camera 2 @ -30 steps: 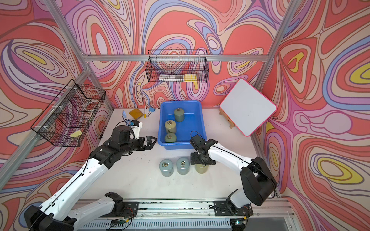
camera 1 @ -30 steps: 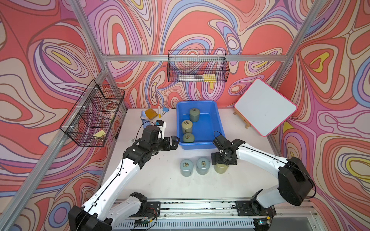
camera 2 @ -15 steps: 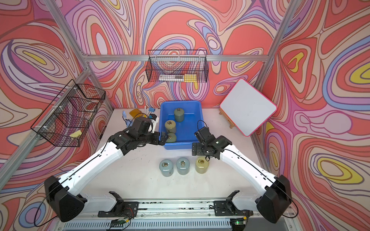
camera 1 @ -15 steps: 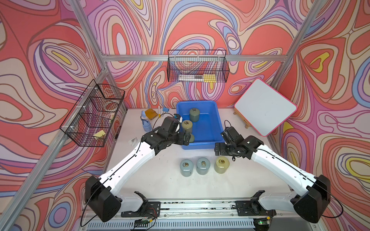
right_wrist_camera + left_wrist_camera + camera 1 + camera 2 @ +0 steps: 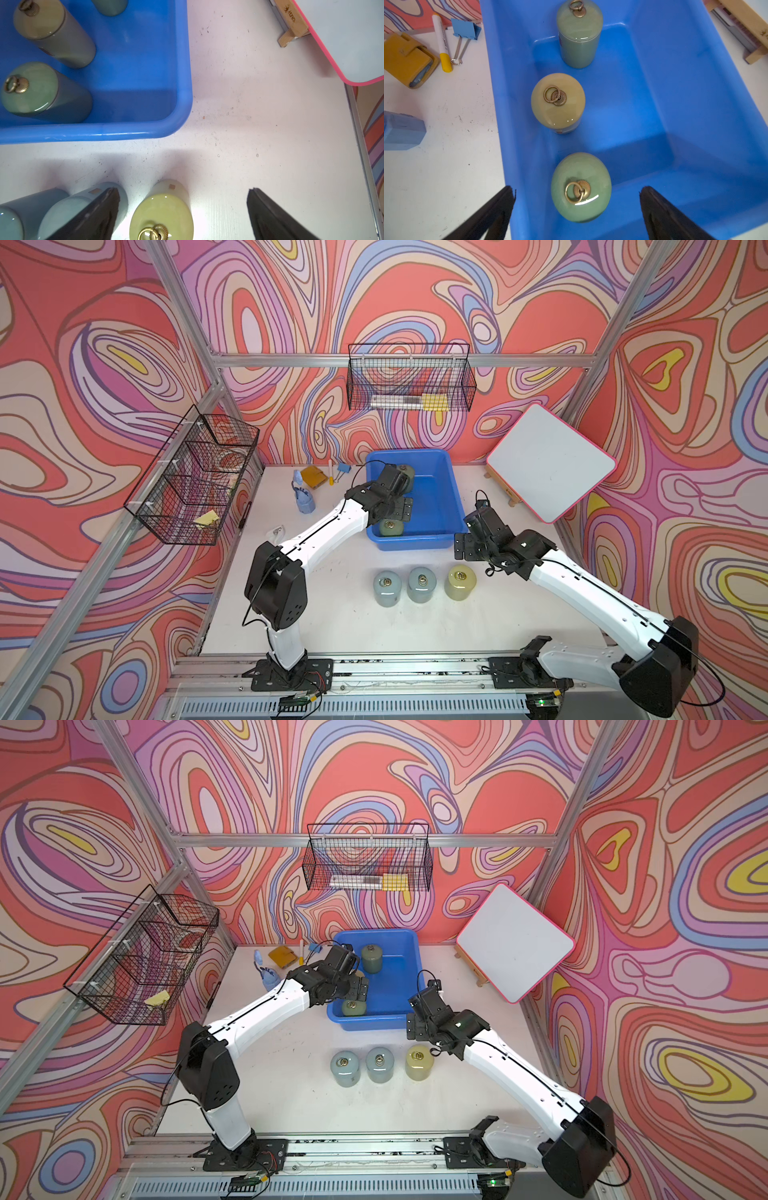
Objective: Take the tea canister out of the basket
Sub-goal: Place the tea canister at the center of the board, then pick up the tea canister from the basket.
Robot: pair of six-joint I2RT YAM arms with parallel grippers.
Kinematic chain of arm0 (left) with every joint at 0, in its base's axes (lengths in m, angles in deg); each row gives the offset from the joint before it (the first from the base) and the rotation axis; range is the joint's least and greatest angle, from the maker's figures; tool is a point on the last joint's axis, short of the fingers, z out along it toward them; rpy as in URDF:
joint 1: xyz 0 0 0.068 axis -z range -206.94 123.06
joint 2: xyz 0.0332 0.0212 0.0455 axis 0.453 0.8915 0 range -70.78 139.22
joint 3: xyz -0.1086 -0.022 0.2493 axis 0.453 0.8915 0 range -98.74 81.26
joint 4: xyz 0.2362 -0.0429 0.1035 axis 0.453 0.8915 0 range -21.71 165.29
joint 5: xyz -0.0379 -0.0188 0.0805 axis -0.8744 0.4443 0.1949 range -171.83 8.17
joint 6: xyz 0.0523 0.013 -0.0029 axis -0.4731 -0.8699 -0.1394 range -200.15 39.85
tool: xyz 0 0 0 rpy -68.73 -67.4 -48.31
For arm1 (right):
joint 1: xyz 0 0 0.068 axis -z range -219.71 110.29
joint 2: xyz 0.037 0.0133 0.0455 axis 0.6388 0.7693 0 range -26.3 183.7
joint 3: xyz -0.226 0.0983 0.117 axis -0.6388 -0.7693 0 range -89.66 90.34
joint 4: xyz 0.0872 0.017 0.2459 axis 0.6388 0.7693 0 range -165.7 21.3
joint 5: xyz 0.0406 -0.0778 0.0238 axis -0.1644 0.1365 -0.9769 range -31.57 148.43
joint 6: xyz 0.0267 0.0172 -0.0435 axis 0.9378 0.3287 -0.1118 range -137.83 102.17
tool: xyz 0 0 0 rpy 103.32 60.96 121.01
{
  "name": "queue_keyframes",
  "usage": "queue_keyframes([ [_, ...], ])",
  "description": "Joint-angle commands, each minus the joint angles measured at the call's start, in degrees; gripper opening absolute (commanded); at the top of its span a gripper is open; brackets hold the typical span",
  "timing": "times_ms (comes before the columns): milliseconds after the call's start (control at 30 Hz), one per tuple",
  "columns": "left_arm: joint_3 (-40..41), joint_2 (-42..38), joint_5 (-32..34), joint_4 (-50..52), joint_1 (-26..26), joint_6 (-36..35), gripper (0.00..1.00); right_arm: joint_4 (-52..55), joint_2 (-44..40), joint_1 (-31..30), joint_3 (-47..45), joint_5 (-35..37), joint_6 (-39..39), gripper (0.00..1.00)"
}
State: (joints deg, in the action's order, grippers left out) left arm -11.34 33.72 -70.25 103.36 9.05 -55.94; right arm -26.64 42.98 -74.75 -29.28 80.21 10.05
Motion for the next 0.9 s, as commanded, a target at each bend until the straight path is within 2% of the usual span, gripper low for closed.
queue_keyframes([
  [0,-3.23,3.45,0.88,0.81,0.14,5.06,0.99,-2.12,-1.49,0.14,-1.30,2.46,-0.36,0.98],
  [200,-4.87,7.61,2.60,-1.20,0.14,12.84,0.99,-5.85,-2.78,0.53,-3.34,5.01,-0.46,0.98],
  [433,-5.64,10.63,7.40,-0.90,0.07,20.46,0.99,-17.16,-4.56,2.93,-6.32,6.78,-1.80,0.98],
  [600,-9.24,14.03,7.16,1.46,-0.53,21.94,0.99,-26.20,-5.38,4.18,-9.13,6.91,-4.45,0.98],
  [867,-13.79,18.25,7.44,3.54,-2.48,23.35,0.99,-29.90,-5.64,5.09,-11.59,6.57,-5.95,0.98],
])
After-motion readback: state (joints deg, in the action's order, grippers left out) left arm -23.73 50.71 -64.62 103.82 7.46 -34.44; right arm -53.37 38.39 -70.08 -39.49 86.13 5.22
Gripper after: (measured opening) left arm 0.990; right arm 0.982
